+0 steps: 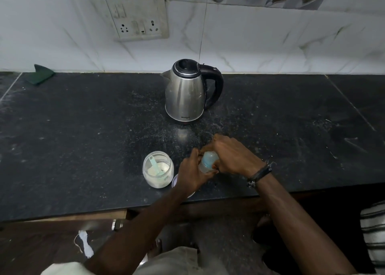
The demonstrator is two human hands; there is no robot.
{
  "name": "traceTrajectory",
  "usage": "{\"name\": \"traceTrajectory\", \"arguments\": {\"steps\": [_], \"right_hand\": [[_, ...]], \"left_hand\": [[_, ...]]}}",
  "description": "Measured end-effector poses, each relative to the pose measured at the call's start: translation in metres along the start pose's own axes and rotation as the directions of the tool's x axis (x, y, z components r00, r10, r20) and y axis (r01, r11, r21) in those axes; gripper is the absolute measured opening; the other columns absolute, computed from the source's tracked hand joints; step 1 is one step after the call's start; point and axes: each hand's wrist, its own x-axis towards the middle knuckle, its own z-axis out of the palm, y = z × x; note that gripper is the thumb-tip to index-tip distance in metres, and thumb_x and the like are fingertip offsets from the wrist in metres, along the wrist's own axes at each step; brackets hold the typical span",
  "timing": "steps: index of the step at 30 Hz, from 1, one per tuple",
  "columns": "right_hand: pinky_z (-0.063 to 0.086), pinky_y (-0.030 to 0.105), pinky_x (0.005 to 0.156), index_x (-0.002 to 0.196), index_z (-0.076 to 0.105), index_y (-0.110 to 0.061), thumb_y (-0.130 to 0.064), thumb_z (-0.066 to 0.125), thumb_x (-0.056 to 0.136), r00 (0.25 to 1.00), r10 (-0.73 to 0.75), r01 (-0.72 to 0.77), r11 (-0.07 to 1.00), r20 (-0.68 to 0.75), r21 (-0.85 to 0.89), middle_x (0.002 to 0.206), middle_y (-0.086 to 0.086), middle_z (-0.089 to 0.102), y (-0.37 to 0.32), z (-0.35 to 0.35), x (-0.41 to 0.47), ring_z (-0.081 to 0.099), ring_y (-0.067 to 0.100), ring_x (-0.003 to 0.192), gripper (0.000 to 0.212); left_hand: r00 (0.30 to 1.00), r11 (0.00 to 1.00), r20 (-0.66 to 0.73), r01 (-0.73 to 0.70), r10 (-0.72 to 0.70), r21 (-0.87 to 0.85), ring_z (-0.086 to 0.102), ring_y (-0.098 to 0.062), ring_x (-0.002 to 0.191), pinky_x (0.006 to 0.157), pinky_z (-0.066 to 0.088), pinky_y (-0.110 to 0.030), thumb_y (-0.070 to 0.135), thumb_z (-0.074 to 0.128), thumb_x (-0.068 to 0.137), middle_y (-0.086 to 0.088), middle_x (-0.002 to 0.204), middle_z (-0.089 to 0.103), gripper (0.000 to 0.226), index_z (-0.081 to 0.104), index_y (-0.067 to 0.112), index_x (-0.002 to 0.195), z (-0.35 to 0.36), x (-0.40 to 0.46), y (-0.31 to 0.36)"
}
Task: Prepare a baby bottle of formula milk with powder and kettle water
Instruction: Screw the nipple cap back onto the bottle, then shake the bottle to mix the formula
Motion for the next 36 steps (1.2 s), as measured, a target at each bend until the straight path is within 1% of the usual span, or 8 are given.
{"name": "traceTrajectory", "arguments": {"steps": [10,19,24,26,28,31,33,36], "right_hand": [[0.033,0.031,0.070,0.103,0.063,-0.018,-0.017,0.075,0.071,0.999,0.025,-0.027,0.997,-0.035,-0.075,0.103,0.007,0.053,0.004,0.009,0.001,0.058,0.029,0.088,0.034],[0.043,0.032,0.071,0.105,0.063,-0.028,-0.022,0.076,0.071,0.998,0.023,-0.022,1.000,-0.058,0.010,0.098,-0.002,0.048,0.004,0.010,-0.005,0.054,0.018,0.086,0.037],[0.051,0.036,0.080,0.121,0.059,-0.036,-0.018,0.076,0.073,0.997,0.045,-0.037,0.992,-0.068,0.119,0.104,-0.004,0.047,0.010,0.017,-0.009,0.055,0.017,0.093,0.054],[0.050,0.035,0.083,0.131,0.056,-0.036,-0.019,0.076,0.075,0.995,0.045,-0.032,0.987,-0.084,0.156,0.106,-0.004,0.048,0.013,0.021,-0.010,0.054,0.017,0.097,0.061],[0.049,0.035,0.089,0.140,0.049,-0.032,-0.020,0.077,0.077,0.994,0.055,-0.036,0.981,-0.097,0.191,0.112,-0.003,0.051,0.016,0.026,-0.010,0.054,0.017,0.103,0.070],[0.045,0.038,0.104,0.149,0.039,-0.023,-0.021,0.081,0.075,0.988,0.104,-0.070,0.962,-0.116,0.263,0.135,0.002,0.055,0.023,0.034,-0.011,0.052,0.021,0.125,0.086],[0.044,0.038,0.108,0.150,0.038,-0.019,-0.021,0.084,0.073,0.983,0.135,-0.090,0.942,-0.121,0.324,0.146,0.003,0.052,0.026,0.040,-0.012,0.049,0.020,0.132,0.090],[0.050,0.036,0.102,0.147,0.043,-0.018,-0.020,0.086,0.071,0.980,0.159,-0.100,0.916,-0.122,0.387,0.141,0.001,0.057,0.032,0.049,-0.015,0.057,0.015,0.125,0.087]], "left_hand": [[0.998,0.998,-0.005,0.062,-0.062,0.005,0.071,-0.030,0.098,0.082,0.055,-0.048,0.041,0.088,0.066,-0.005,0.104,0.076,0.070,0.055,0.009,0.118,0.003,-0.001,0.002],[0.997,0.997,0.002,0.075,-0.075,0.004,0.072,-0.023,0.098,0.082,0.055,-0.045,0.044,0.087,0.068,0.000,0.103,0.076,0.065,0.054,0.017,0.117,0.003,-0.003,0.003],[0.996,0.996,0.026,0.085,-0.085,0.015,0.070,-0.019,0.100,0.084,0.056,-0.044,0.066,0.077,0.063,0.004,0.108,0.073,0.074,0.050,0.028,0.121,0.001,-0.006,0.004],[0.997,0.998,0.040,0.065,-0.066,0.013,0.069,-0.013,0.101,0.085,0.056,-0.044,0.064,0.080,0.061,0.010,0.109,0.072,0.074,0.048,0.034,0.121,0.000,-0.006,0.004],[0.997,0.998,0.061,0.057,-0.055,-0.038,0.067,-0.006,0.104,0.088,0.056,-0.044,0.052,0.089,0.054,0.014,0.113,0.070,0.085,0.045,0.039,0.126,-0.002,-0.006,0.006],[0.993,0.991,0.117,0.039,-0.024,-0.130,0.057,-0.007,0.126,0.102,0.051,-0.043,0.040,0.098,0.042,0.013,0.135,0.060,0.126,0.030,0.034,0.147,-0.004,-0.007,0.008],[0.988,0.992,0.153,0.022,-0.003,-0.126,0.040,-0.011,0.142,0.115,0.038,-0.042,0.041,0.099,0.038,0.006,0.154,0.043,0.147,0.013,0.026,0.156,-0.009,-0.009,0.013],[0.980,0.995,0.176,-0.077,0.088,-0.067,0.014,-0.008,0.152,0.124,0.021,-0.036,0.044,0.099,0.037,0.003,0.167,0.014,0.159,0.000,0.019,0.159,-0.019,-0.011,0.023]]}}
